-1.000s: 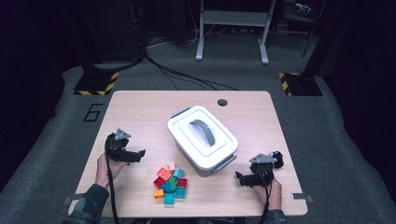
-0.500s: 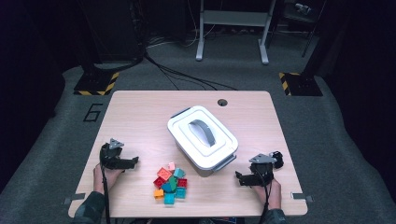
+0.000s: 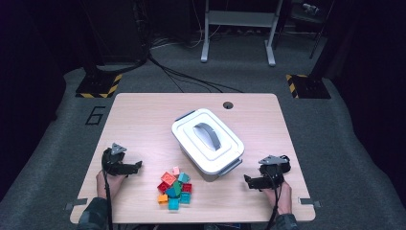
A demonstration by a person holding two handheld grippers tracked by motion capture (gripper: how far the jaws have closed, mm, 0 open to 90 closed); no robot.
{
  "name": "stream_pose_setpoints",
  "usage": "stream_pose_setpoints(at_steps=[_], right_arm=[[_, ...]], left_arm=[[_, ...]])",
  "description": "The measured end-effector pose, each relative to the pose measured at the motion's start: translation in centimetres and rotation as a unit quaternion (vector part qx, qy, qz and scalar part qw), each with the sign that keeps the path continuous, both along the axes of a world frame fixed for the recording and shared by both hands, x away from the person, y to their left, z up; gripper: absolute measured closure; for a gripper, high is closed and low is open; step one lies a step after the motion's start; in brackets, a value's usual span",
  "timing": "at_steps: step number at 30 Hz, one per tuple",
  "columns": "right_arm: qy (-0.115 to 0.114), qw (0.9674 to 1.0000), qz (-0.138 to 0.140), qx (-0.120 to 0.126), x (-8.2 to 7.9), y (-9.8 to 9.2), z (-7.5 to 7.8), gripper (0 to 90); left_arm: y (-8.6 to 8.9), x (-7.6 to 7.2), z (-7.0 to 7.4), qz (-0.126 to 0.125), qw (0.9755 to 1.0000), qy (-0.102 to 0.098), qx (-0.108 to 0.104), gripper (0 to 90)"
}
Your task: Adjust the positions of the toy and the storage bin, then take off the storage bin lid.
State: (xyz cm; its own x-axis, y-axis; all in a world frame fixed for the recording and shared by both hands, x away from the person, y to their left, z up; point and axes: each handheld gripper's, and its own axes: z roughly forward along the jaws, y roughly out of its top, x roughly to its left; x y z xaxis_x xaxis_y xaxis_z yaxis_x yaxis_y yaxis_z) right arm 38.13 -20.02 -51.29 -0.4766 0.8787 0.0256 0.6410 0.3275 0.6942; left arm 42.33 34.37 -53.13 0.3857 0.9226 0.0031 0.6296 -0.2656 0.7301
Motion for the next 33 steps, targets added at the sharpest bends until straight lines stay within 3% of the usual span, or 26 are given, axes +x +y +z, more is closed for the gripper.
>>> stream_pose_setpoints(at_steps=[5, 9, 18, 23, 33], right_arm=[[-0.002, 0.9998, -0.004, 0.020, -0.3, -0.8, 2.7, 2.5], [-0.010, 0.9998, 0.004, 0.019, -0.3, -0.9, 5.1, 2.6], [-0.037, 0.9984, 0.023, 0.035, 0.2, 0.7, 9.9, 3.3], [-0.042, 0.9975, 0.041, 0.038, 1.0, 2.2, 11.5, 3.4], [-0.043, 0.9956, 0.078, 0.029, 2.7, 5.4, 13.0, 4.2]], left_arm=[[0.0, 0.0, 0.0, 0.000, 1.0000, 0.001, -0.001, 3.2], [0.0, 0.0, 0.0, 0.000, 1.0000, 0.001, -0.001, 3.2], [0.0, 0.0, 0.0, 0.000, 1.0000, 0.001, 0.000, 3.3], [0.0, 0.0, 0.0, 0.000, 1.0000, 0.000, 0.000, 3.4], [0.0, 0.0, 0.0, 0.000, 1.0000, 0.000, 0.000, 3.4]])
